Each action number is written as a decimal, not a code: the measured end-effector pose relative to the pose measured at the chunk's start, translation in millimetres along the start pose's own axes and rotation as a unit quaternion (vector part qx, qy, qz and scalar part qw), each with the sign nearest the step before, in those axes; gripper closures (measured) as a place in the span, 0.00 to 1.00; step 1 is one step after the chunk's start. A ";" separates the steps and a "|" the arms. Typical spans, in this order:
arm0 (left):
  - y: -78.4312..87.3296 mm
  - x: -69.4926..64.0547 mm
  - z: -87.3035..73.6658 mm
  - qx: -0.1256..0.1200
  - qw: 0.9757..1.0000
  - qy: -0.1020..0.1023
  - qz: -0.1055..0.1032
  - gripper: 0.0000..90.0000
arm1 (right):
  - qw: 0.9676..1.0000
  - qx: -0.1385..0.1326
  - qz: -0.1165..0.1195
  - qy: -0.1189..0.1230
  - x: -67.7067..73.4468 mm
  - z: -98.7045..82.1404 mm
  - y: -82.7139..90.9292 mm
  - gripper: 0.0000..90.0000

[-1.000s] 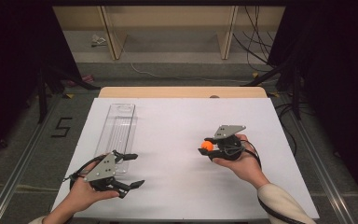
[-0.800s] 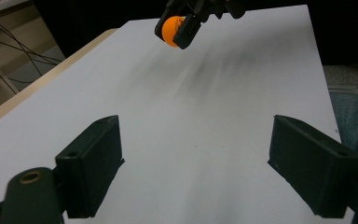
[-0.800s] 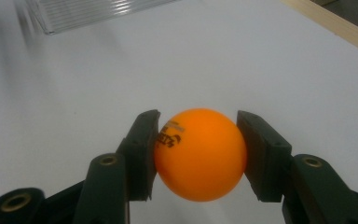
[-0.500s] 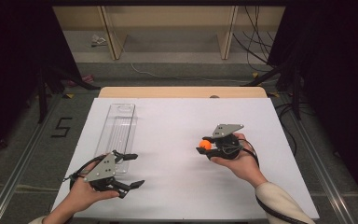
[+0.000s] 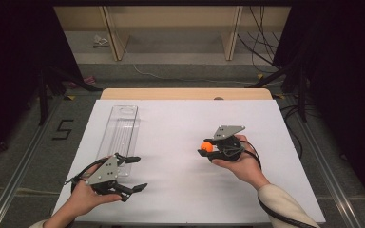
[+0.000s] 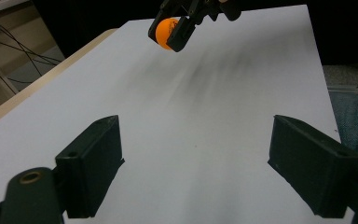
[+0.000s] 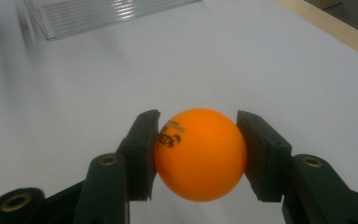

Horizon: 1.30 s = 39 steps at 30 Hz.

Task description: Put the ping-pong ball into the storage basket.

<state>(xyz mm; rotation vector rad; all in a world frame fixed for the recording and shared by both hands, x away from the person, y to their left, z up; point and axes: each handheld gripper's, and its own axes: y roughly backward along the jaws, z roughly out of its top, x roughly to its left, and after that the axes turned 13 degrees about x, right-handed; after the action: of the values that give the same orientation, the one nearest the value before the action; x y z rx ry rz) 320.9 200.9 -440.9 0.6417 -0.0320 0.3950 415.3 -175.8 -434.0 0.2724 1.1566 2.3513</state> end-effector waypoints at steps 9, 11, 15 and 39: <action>0.0 -0.1 0.0 0.000 1.000 0.000 0.000 0.19 | 1.000 0.000 0.001 0.001 0.9 3.6 -3.1 0.57; 0.1 -0.1 0.1 0.000 1.000 0.000 0.000 0.19 | 1.000 0.000 0.002 0.002 0.8 4.3 -3.7 0.57; 0.1 -0.1 0.1 0.000 1.000 0.000 0.000 0.19 | 1.000 -0.001 0.001 0.002 0.7 5.6 -4.6 0.57; 0.3 -0.1 0.2 -0.001 1.000 -0.001 0.000 0.19 | 1.000 -0.006 0.001 0.002 -0.1 14.6 -10.3 0.57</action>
<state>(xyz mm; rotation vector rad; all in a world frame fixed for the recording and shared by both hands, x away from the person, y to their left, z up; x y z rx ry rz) 320.7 201.0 -440.5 0.6407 -0.0339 0.3955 424.6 -160.6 -433.1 0.2635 1.1436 2.3606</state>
